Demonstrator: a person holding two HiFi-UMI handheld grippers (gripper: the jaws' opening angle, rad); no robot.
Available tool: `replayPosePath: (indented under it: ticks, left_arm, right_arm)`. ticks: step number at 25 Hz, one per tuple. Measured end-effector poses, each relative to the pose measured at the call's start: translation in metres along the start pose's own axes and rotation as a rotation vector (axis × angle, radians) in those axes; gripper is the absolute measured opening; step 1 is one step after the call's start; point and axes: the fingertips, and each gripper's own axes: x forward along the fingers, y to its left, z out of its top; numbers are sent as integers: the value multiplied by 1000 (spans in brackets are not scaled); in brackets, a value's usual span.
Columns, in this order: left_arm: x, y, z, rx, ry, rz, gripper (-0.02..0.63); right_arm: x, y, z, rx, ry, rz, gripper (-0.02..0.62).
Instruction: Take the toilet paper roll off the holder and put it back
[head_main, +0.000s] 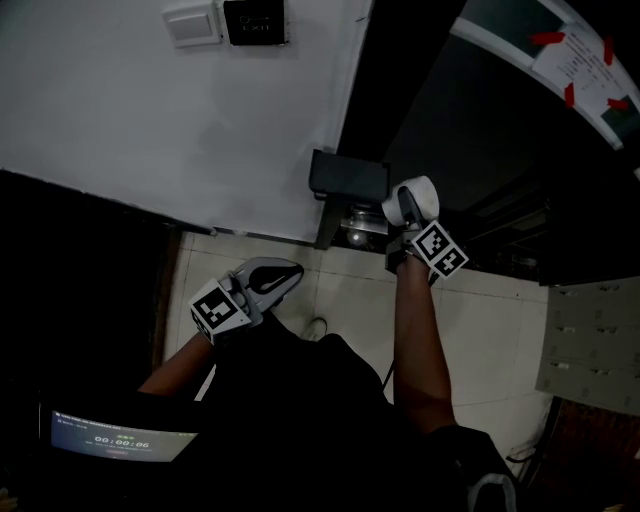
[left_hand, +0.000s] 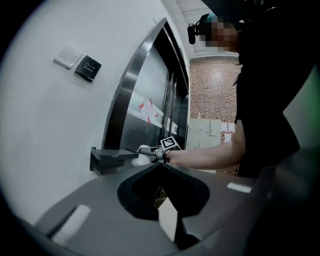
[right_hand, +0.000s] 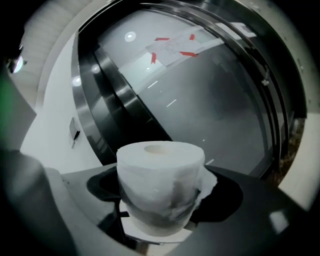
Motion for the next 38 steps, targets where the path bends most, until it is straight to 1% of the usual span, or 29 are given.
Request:
replayPosePath:
  ticks: [3,7,10,12,14,17,20,24,26,28,31,36,38]
  left_arm:
    - [-2,1,-1,-5,3,4,5]
    - [-4,3,-5,24,-14,7,5]
    - [-6,4,-5,24,-16,9,5]
    - [-6,4,-4,12,-10,11,5]
    - [-8,5,-5,15,-11,12,5]
    - [-9,5,-4,5,-8,16,5]
    - [-10,4,-6,16,-10,20,5]
    - [-11,6,-10,25,-15,22,5]
    - [-12,6,-9,19,-12,23,5]
    - [-12,4,-7,15,-12,26,5]
    - [-13,3,-5,12,-6,30,5]
    - [-18,5,-12,29,5,35,5]
    - [-19,5,-11,16,-1,39,5]
  right_arm:
    - [5,-8,-12,223,-25,28,441]
    - [9,-15,-30,510,-58,71,441]
    - [13,-18,-48,735,-84,105,442]
    - [17,-17,-60,834,-82,118,441]
    - [20,-14,-70,890,-74,131,442]
    - [25,-10,-76,913,-76,153,442]
    - [26,-4,-77,921,-92,165,442]
    - [26,-1,-82,953,-131,146,442]
    - [26,-2,-84,941,-138,126,442]
    - [25,-2,-88,915,-123,110,442]
    - [25,4,-95,903,-97,113,442]
    - [32,29,-113,900,-61,134,442]
    - [34,41,-120,906,-49,140,442]
